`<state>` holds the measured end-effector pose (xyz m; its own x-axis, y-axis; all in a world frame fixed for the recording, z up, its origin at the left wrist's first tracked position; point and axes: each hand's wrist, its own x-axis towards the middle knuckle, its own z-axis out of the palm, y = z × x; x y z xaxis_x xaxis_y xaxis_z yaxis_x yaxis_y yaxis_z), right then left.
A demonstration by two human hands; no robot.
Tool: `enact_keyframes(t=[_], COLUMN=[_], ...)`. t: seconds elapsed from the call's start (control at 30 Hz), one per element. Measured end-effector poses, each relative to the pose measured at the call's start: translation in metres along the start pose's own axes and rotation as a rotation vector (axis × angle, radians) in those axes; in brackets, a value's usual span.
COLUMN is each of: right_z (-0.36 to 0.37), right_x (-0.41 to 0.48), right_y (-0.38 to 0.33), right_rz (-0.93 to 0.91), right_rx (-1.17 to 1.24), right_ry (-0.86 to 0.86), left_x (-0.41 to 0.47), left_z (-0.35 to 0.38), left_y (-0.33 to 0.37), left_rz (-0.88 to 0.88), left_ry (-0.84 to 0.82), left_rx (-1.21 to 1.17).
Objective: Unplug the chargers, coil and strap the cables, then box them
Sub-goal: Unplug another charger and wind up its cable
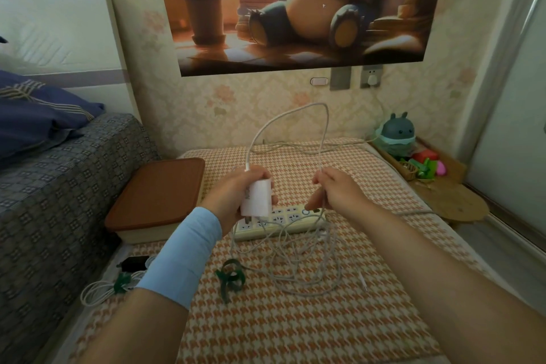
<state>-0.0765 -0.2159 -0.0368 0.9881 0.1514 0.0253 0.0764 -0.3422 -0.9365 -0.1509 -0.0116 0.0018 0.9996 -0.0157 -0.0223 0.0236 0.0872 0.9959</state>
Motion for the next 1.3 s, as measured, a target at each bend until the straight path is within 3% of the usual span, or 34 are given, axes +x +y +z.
enact_keyframes(t=[0.1,0.2,0.27,0.33,0.47,0.53,0.6,0.7,0.83,0.93,1.03,1.17,1.3], right_z=[-0.006,-0.006,-0.002,0.001,-0.002,-0.007,-0.006,-0.003,-0.007,-0.005,-0.002,-0.004,-0.006], right_x=[0.003,0.003,0.002,0.001,-0.007,-0.012,-0.013,-0.010,-0.011,-0.018,-0.026,-0.027,-0.024], right_y=[-0.002,0.011,0.019,0.014,-0.024,-0.032,-0.025,-0.013,-0.021,-0.031,-0.031,-0.023,-0.023], right_rz=[-0.032,0.079,0.141,0.102,-0.204,-0.416,-0.509,-0.477,-0.447,-0.439,-0.406,-0.387,-0.385], right_rx=[-0.049,-0.229,-0.395,-0.440,-0.191,-0.353,-0.641,-0.781,-0.744,-0.724,-0.755,-0.735,-0.719], right_ry=[0.053,-0.088,-0.163,-0.127,0.261,0.302,0.259,0.265,0.334,0.217,0.052,-0.008,-0.037], left_x=[0.003,0.006,0.011,0.019,0.026,0.023,0.020,0.012,-0.001,-0.009,-0.018,-0.019,-0.029], left_z=[-0.010,-0.015,-0.015,-0.018,-0.015,-0.009,-0.003,0.003,-0.002,0.000,0.007,0.001,-0.016], left_y=[-0.017,-0.039,-0.046,-0.049,-0.048,-0.039,-0.028,-0.020,-0.037,-0.055,-0.060,-0.052,0.009], left_rz=[-0.221,-0.446,-0.441,-0.351,-0.171,-0.085,0.018,0.027,-0.335,-0.387,-0.434,-0.455,-0.329], left_ry=[-0.039,-0.128,-0.100,-0.022,0.147,0.188,0.238,0.161,-0.241,-0.450,-0.501,-0.474,-0.211], left_rx=[0.434,0.712,0.809,0.930,0.782,0.558,0.433,0.632,1.049,1.257,1.274,1.311,1.324])
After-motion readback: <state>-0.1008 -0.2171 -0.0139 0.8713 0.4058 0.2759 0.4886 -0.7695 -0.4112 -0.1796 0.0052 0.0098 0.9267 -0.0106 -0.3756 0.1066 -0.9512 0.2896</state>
